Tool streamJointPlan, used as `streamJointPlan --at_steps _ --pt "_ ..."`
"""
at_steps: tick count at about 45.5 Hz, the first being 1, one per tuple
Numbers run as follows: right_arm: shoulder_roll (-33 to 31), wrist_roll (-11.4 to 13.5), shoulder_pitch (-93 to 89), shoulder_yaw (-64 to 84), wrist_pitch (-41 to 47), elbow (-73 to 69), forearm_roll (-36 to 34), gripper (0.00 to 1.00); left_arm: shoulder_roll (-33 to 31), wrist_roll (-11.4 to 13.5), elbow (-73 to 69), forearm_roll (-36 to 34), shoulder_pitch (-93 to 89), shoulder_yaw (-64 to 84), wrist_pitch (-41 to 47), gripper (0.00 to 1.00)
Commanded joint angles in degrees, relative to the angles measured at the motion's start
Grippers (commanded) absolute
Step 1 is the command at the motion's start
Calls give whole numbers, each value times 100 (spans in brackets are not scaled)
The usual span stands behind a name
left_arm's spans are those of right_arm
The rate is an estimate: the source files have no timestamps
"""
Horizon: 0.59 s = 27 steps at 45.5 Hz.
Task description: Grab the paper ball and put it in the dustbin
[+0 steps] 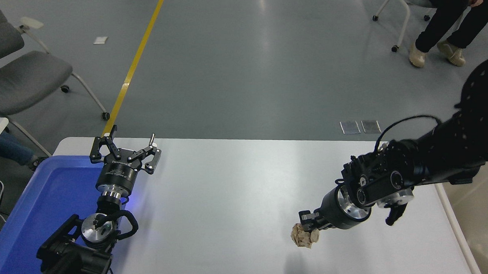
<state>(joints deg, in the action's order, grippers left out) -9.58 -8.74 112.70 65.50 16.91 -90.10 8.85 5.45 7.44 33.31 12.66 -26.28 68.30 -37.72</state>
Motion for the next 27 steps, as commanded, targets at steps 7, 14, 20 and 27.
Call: streamJointPlan --at_steps 7,14,20,27 --pt "-1354 30 3292 463 2809 -166 969 0 0 3 0 0 0 0 1 99" --pt "-1459 30 3881 920 2809 -166 1030 0 0 -6 0 0 0 0 -7 99" --pt "-1766 47 4110 1306 2809 -17 1118 0 0 3 0 0 0 0 1 99" --pt "-2355 65 4084 1623 2809 703 1136 0 0 -6 0 0 0 0 -7 99"
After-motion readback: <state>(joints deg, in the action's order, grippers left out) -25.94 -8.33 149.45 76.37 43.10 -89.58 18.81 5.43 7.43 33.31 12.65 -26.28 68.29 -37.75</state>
